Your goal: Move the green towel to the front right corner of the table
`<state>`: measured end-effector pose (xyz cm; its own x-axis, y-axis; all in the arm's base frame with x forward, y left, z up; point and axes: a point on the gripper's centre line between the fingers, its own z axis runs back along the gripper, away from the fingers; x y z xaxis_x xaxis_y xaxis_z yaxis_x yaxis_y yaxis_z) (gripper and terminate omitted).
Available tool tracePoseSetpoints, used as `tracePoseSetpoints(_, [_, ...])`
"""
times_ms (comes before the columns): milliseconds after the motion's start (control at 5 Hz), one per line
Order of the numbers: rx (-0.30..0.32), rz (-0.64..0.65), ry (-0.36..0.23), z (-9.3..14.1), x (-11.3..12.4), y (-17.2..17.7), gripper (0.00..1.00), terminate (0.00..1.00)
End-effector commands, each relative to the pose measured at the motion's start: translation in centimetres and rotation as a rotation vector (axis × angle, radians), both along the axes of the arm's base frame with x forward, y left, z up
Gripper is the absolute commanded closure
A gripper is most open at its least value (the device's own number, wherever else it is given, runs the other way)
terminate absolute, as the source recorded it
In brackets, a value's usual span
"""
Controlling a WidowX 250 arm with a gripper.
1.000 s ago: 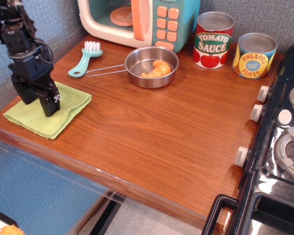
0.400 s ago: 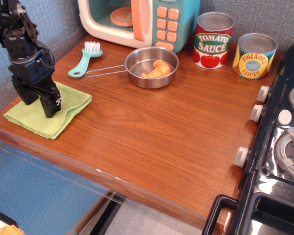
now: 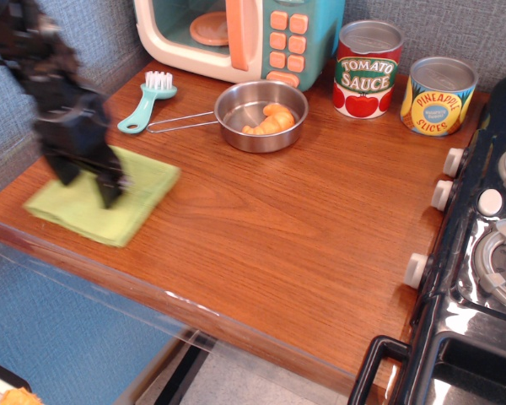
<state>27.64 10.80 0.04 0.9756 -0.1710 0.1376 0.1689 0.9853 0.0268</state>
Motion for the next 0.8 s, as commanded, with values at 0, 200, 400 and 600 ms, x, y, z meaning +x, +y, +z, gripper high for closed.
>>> tracePoseSetpoints(0, [-0.123, -0.07, 0.101, -1.3, -2.4, -11.4, 0.0, 0.0])
tracePoseSetpoints(200, [-0.153, -0.071, 0.124, -0.7, -2.8, -15.8, 0.0, 0.0])
tracePoseSetpoints(400, [-0.143, -0.055, 0.143, -0.3, -3.1, -18.5, 0.0, 0.0])
tracePoseSetpoints(600, [-0.136, -0.007, 0.132, 0.2, -3.1, -20.1, 0.0, 0.0])
